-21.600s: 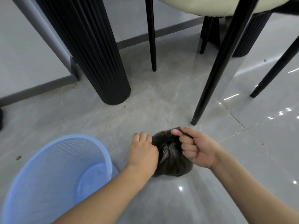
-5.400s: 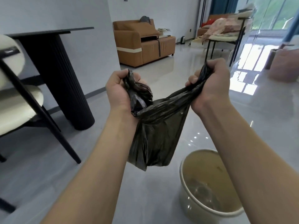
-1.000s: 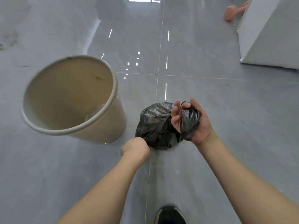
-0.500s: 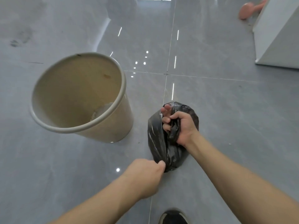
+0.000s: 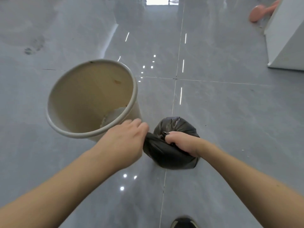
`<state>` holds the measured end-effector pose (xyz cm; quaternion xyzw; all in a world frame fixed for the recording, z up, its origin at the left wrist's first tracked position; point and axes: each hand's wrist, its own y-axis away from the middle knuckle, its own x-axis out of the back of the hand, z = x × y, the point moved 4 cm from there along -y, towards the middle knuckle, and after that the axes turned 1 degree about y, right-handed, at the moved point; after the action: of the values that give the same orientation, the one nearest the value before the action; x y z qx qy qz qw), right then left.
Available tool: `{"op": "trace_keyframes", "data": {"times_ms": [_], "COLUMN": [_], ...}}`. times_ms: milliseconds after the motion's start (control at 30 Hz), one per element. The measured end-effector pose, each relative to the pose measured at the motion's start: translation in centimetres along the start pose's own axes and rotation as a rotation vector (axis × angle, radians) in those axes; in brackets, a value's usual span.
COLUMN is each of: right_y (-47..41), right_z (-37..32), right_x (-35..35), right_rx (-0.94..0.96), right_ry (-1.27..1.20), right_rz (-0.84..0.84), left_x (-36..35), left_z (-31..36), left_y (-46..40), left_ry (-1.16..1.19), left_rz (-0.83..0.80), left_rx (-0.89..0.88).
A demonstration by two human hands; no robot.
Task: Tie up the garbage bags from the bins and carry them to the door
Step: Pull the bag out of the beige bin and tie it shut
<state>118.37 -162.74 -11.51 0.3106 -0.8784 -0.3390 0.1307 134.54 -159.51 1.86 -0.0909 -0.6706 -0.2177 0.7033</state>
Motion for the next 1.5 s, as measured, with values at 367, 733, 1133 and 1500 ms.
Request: {"op": "trace_keyframes", "data": {"times_ms": [367,733,1133,1500], "right_y": [3.1,4.6,8.7,6.8], "right_z": [-1.2,-2.1,-5.6,-2.2], "right_x": [1.0,1.2,-0.5,2.0], "right_rx": [0.061,-0.196,0.421,0.269], "right_ry": [-0.024,0.428,1.313,0.554], "right_rz": [-0.516,-0.432,0.413,0.025], "left_x": [-3.6,-11.1,-8.3,-8.7], "left_z": [0.3,2.7,1.2,3.2], "left_y": [-6.5,-5.4,-4.3,-6.1], "left_ry": [0.987,1.37,1.097,1.126], "left_rz": [-0.113,-0.113,0.104,-0.041], "left_rx": [0.326,0.475,0.425,0.258]}}
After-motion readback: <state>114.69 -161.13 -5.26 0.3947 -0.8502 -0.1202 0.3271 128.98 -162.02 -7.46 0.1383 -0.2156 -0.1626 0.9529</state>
